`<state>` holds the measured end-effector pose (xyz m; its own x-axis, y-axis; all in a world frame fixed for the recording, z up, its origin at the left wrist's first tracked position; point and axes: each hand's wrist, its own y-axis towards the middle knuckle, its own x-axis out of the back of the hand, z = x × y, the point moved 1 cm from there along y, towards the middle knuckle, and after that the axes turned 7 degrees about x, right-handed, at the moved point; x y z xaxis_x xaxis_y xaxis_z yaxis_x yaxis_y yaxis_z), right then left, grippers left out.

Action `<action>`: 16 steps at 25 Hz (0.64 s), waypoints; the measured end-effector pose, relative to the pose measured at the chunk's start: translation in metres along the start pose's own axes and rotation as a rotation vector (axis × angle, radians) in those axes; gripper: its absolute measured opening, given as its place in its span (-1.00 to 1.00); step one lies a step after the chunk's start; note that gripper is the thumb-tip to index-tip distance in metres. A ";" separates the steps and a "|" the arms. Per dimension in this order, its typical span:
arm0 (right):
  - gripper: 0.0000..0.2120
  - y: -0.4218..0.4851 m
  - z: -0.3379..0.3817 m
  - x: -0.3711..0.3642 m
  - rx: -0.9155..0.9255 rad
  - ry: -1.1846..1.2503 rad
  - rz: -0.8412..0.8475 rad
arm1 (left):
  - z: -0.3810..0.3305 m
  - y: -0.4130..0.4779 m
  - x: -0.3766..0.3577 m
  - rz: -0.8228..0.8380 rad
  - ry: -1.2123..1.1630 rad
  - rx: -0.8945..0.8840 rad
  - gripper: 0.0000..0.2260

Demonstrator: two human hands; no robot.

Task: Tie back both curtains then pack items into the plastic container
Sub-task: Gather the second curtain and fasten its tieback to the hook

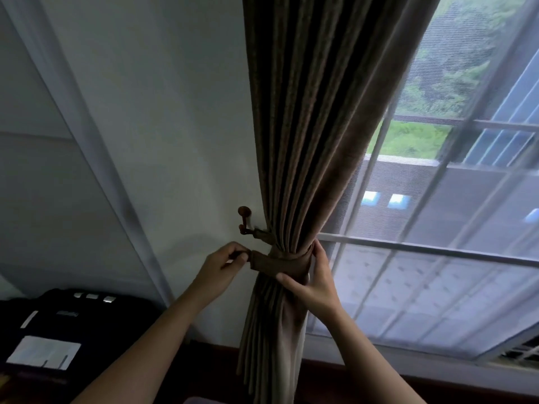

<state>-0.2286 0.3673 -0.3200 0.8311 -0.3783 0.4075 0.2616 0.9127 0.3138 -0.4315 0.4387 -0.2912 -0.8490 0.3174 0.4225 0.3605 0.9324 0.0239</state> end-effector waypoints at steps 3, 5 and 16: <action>0.05 0.000 -0.002 -0.003 -0.019 0.063 -0.068 | -0.011 -0.011 -0.008 0.121 -0.113 -0.082 -0.83; 0.06 -0.001 -0.003 -0.001 -0.028 0.069 -0.087 | -0.007 -0.021 -0.007 0.151 -0.252 -0.133 -0.90; 0.12 0.020 0.013 -0.009 -0.074 -0.078 -0.031 | 0.012 0.045 -0.007 -0.090 -0.266 0.212 -0.88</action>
<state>-0.2375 0.3866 -0.3061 0.7822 -0.4148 0.4648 0.3244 0.9082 0.2645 -0.4139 0.4807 -0.3036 -0.9548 0.2400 0.1755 0.2151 0.9650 -0.1499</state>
